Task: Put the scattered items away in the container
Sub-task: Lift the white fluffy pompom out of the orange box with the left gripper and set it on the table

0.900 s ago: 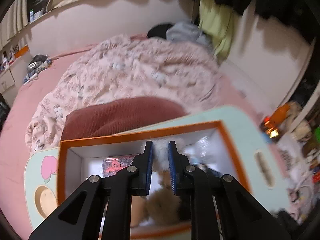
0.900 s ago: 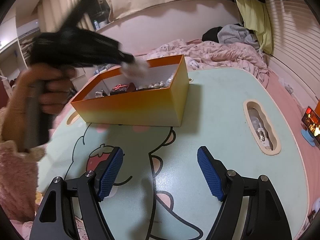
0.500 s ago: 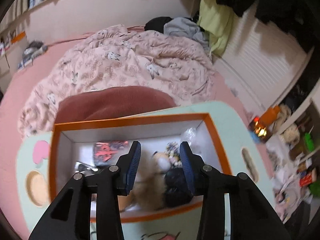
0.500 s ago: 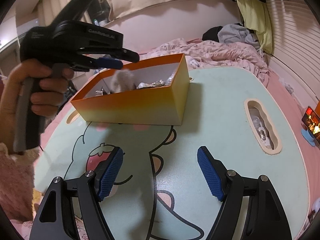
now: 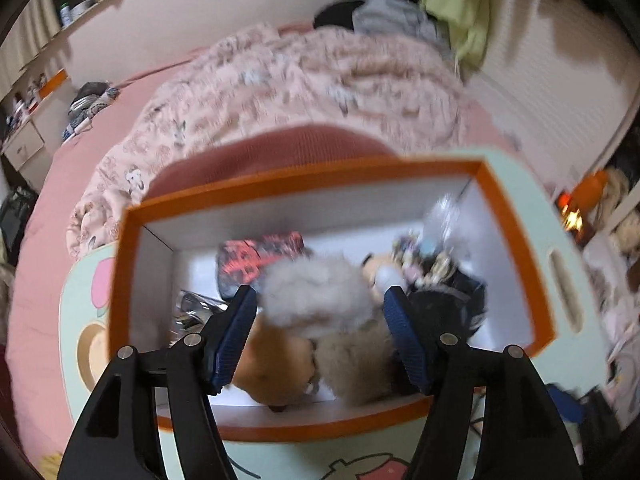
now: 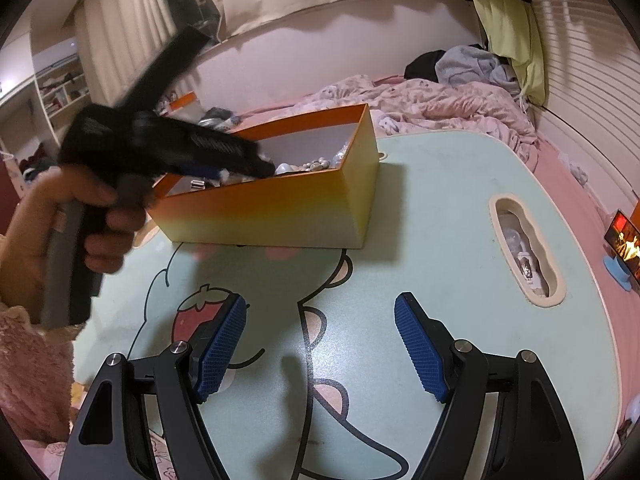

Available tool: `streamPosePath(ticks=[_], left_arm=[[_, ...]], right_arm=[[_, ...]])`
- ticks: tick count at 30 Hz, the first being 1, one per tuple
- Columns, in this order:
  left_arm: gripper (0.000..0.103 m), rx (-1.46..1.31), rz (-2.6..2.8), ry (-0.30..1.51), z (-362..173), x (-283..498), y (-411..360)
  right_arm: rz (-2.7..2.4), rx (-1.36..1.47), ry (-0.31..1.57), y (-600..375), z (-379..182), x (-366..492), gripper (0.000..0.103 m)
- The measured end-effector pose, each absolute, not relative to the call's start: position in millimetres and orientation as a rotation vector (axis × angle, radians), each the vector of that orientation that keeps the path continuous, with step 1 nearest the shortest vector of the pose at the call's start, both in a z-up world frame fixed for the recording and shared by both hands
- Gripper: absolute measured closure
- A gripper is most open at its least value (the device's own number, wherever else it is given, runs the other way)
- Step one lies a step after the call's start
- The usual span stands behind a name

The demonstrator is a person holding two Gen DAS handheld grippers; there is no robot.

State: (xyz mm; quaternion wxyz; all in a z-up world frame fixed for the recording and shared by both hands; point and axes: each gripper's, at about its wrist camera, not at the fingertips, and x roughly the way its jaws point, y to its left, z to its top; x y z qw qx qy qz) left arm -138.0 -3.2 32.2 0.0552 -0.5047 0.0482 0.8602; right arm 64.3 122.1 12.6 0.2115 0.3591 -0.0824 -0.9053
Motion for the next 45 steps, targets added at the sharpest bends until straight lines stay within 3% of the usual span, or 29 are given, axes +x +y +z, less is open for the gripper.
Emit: streamPosePath(ticks=[2,16,21,28,31,36,39,45], left_arm=[[0.061,-1.515,2.584,0.106,26.2,-138.2,-2.4],[0.062,-1.094,2.599,-0.104,94.8,-46.9,-32.9],[0.062,-1.103,2.565,-0.258,63.1,3.0,-50.5],[0.061,-1.169,2.591,-0.314,14.6,13.6,-50.3],[0.058,-1.166,2.601,-0.338,9.3,14.8,-50.5],[0.03,-1.138,2.645,-0.361,11.0,20.0,-54.5],[0.022,-1.093,2.673,-0.415,13.2,26.9,-64.9],[0.022,-1.132,2.717,-0.488,6.2,36.1,-79.5]], right_arm=[[-2.514,0.997,-0.231,122.6,12.7,64.6,0.026],[-2.509,1.0,-0.236,123.2,11.2,64.4,0.026],[-2.515,1.003,-0.236,123.9,10.5,65.3,0.026],[-2.523,1.015,-0.232,122.6,10.0,65.0,0.026],[-2.526,1.015,-0.231,122.7,10.2,65.4,0.026],[-2.525,1.018,-0.227,121.7,10.3,64.8,0.026],[-2.525,1.018,-0.229,121.9,10.2,64.7,0.026],[-2.525,1.004,-0.234,122.9,14.0,64.8,0.026]])
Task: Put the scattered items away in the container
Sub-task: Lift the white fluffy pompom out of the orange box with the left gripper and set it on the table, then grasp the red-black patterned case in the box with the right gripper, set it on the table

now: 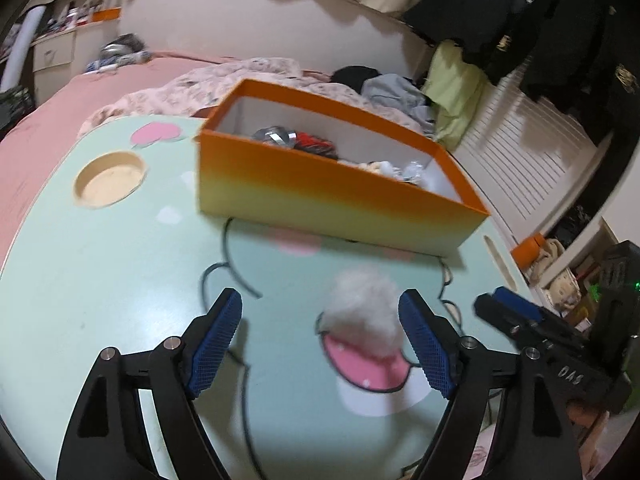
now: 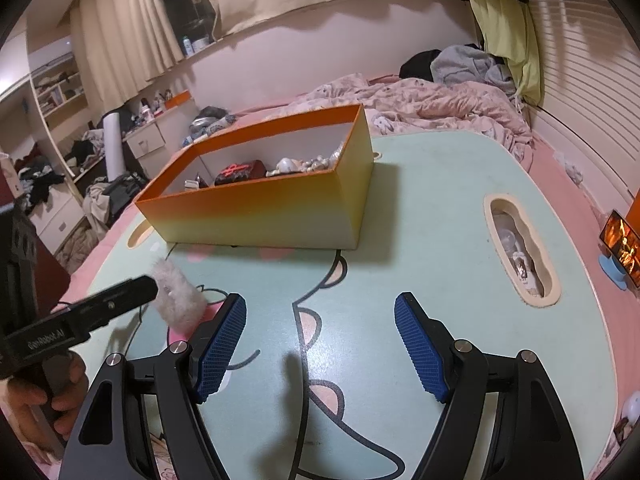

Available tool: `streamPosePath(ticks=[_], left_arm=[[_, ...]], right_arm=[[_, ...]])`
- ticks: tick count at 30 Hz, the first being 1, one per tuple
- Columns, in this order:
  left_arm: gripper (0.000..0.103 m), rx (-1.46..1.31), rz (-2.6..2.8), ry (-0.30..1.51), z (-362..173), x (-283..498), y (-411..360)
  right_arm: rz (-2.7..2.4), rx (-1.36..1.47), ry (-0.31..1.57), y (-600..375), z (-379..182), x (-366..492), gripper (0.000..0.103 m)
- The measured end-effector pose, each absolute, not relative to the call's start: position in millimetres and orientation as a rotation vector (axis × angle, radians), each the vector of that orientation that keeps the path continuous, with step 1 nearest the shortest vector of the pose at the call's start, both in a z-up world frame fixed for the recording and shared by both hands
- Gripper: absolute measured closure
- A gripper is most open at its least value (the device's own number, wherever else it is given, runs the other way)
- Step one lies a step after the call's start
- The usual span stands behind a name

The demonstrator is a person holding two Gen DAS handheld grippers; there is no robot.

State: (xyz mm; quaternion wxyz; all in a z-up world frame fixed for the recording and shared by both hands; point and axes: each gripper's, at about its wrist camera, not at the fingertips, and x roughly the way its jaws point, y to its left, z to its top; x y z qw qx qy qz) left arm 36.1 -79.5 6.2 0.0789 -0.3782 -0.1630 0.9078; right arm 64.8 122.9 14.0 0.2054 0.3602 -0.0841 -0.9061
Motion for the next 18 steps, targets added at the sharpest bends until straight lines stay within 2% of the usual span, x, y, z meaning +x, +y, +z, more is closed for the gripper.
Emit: streamPosePath(ticks=[7,12,16,18], left_arm=[[0.022,-1.093,2.792,-0.43,12.0,43.7,-80.8],[0.022,-1.089,2.795,-0.413,12.0,43.9,-77.6],[0.022,-1.09,2.792,-0.422,10.8,42.9,-80.1],[0.022,-1.09,2.788,-0.423,10.7,43.1,-81.3]], right_arm=[[-2.508,0.898,-0.227,120.3,61.4,48.4,0.027],[-2.402,0.95,-0.201,93.3,100.9,-8.3,0.045],[-2.218,1.102,-0.263,52.0,96.4,-63.6,0.047],[-2.159,1.208,-0.3,32.5,83.8,-89.0,0.051]])
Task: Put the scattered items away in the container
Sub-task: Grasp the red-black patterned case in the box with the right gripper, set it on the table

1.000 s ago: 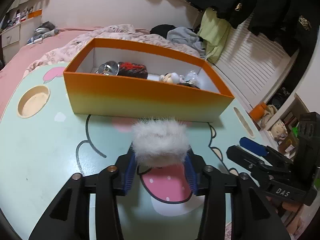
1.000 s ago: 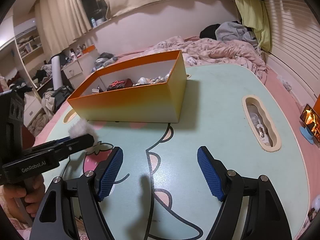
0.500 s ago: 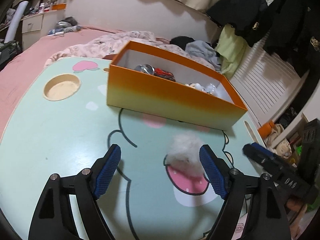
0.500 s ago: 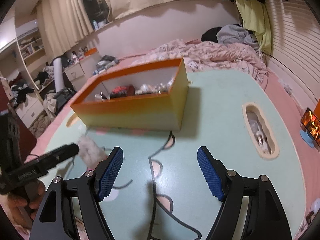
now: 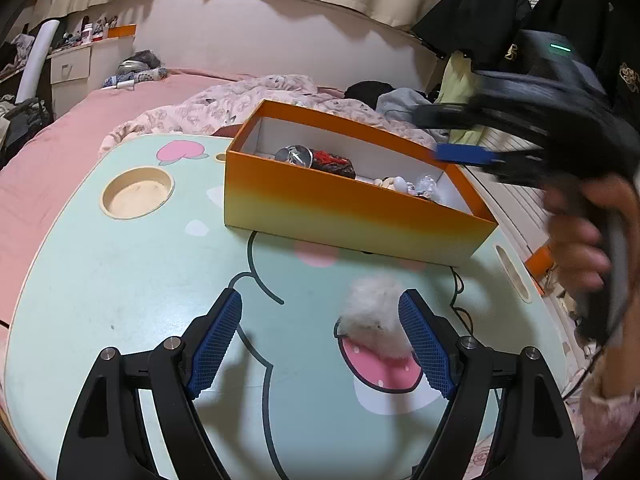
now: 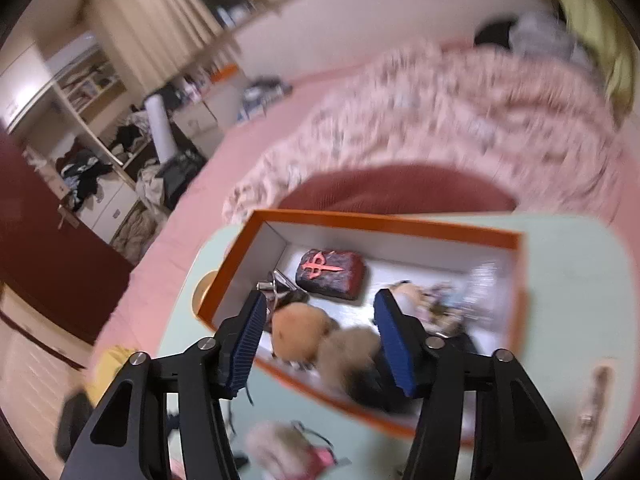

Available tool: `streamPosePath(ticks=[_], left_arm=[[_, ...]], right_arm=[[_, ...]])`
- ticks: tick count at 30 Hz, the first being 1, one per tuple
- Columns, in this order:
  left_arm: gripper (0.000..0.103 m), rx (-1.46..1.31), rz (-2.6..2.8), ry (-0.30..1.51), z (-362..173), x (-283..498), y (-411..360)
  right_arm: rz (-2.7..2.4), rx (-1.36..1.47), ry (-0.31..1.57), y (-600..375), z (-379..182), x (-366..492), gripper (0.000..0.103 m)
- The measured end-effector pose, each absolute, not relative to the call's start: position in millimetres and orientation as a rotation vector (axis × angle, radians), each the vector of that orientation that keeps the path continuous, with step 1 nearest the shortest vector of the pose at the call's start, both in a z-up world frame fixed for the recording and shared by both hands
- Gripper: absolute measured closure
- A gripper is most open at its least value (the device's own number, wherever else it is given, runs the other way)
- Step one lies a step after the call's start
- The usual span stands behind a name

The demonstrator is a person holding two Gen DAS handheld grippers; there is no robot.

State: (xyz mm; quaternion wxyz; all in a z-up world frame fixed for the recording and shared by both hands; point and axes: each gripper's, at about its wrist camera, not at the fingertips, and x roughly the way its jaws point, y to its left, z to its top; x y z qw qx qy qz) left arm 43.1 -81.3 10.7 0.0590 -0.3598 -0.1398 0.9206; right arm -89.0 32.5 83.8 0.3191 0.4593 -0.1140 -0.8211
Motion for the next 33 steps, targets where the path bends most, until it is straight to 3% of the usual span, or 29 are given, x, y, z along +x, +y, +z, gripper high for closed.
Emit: streamPosePath(ticks=[6,10,12,13,18,23,33], left_arm=[[0.022,-1.086,2.781,-0.419,9.8,43.6,-82.0],[0.022,-1.096,2.773,-0.433,7.3,42.2,-83.4],[0.022,-1.1,2.767,-0.441,6.0,41.7,-84.2],[0.022,-1.101,2.765,-0.441,5.8,42.2,-84.2],[0.022,-1.102,2.762,-0.448,4.8,42.5,-84.4],[0.022,-1.101,2.759,-0.451,4.7,43.1,-85.4],[0.022,-1.105,2.754,-0.477,2.3,43.3,-86.9]], right_arm=[[-2.221,1.343,-0.193,-19.0,58.7,-128.5,0.051],[-2.206,1.397,-0.158,-38.8,43.4,-132.6,0.045],[-2.229,1.395,-0.182,-41.3,43.8,-135.0,0.038],[-2.246,1.411,-0.183,-42.5,42.6,-136.2,0.029],[-2.17,1.55,-0.044,-59.0,28.8,-144.6,0.031],[-2.195,1.554,0.082,-58.0,27.2,-143.1,0.041],[-2.246,1.324,-0.221,0.5,62.9,-120.8,0.041]])
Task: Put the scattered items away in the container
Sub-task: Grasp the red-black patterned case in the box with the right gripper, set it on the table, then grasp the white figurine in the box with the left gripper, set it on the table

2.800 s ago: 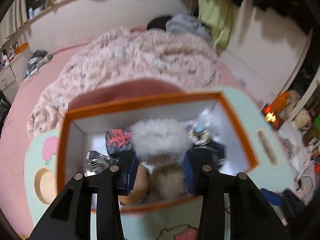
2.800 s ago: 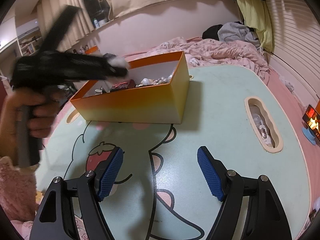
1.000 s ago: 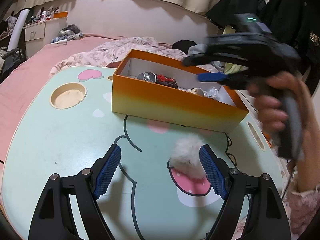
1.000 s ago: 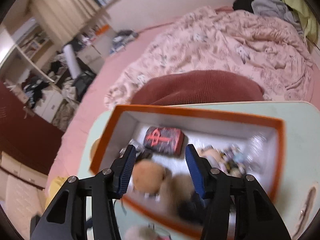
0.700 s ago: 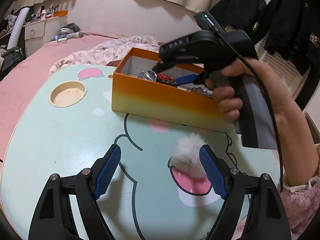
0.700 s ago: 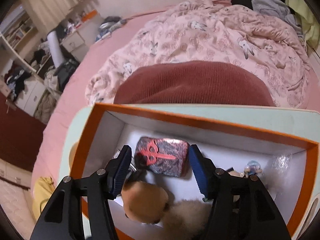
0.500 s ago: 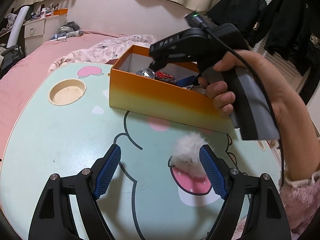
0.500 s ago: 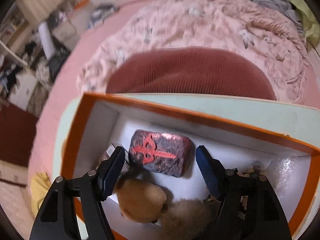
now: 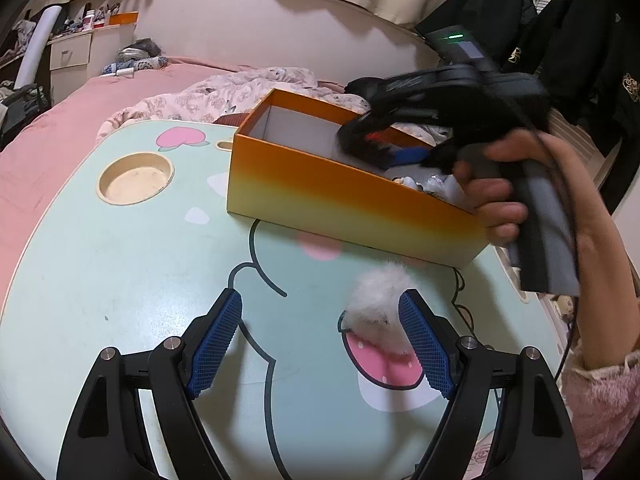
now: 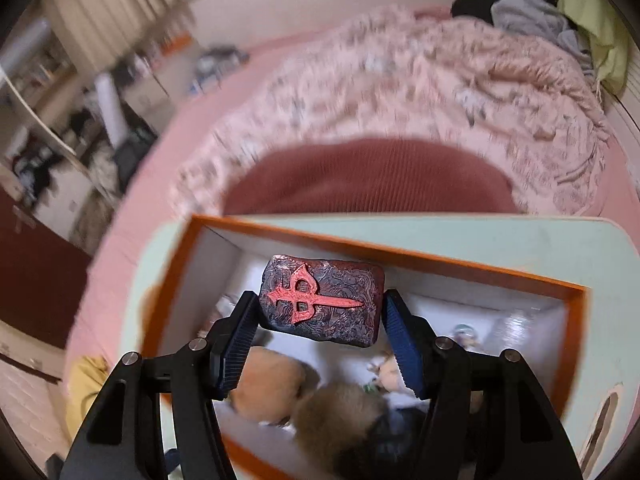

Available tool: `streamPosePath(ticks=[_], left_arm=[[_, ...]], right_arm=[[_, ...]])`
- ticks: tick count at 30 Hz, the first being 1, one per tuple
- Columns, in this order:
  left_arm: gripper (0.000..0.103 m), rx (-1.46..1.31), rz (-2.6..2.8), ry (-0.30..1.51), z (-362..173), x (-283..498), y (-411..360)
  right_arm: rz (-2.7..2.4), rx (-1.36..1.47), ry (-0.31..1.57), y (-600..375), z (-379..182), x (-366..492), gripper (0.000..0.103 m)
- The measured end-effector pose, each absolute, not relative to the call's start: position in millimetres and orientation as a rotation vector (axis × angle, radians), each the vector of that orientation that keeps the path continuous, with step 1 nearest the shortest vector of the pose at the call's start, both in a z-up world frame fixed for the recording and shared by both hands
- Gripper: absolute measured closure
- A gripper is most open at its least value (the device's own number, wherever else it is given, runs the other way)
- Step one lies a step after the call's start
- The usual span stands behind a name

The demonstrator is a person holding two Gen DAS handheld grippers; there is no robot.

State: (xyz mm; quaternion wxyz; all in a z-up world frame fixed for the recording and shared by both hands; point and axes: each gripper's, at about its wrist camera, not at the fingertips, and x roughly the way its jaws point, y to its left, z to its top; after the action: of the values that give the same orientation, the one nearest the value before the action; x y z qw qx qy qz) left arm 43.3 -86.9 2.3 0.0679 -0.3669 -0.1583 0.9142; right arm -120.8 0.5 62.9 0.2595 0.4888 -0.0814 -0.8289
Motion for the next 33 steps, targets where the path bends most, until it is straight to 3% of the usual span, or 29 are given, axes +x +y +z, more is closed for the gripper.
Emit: streamPosePath(ticks=[4,9,16,22,27,29,33], left_arm=[[0.022,-1.105,2.757,-0.485,2.4,43.8,-87.7],[0.022,-1.109,2.757,-0.487,2.1,43.3,-87.8],[0.022,-1.121,2.753,-0.479,1.0,42.8,-86.1],[0.022,-1.12,2.757,-0.469,1.5,44.0,-85.1],[0.022,-1.114,2.762,-0.463,2.5,44.6,-85.1],[0.022,-1.118,2.759,-0.469,2.4,44.2,-85.2],[0.022,-1.122,2.758,-0.469,2.0,43.4,-85.2]], right_arm=[[-2.254,1.136,-0.32,32.6,98.6,-86.0,0.041],[-2.236,1.032,-0.299,65.9,110.6,-20.2,0.041],[-2.304,1.117,-0.165,97.1,65.8,53.2,0.041],[-2.379,1.238,0.016,85.6,20.1,61.7,0.041],[-2.47,1.18,-0.015,86.0,12.1,65.0,0.039],[-2.507,1.12,-0.029,89.9,16.3,71.1,0.028],[-2.575,0.999,-0.048,94.2,30.2,81.7,0.023]])
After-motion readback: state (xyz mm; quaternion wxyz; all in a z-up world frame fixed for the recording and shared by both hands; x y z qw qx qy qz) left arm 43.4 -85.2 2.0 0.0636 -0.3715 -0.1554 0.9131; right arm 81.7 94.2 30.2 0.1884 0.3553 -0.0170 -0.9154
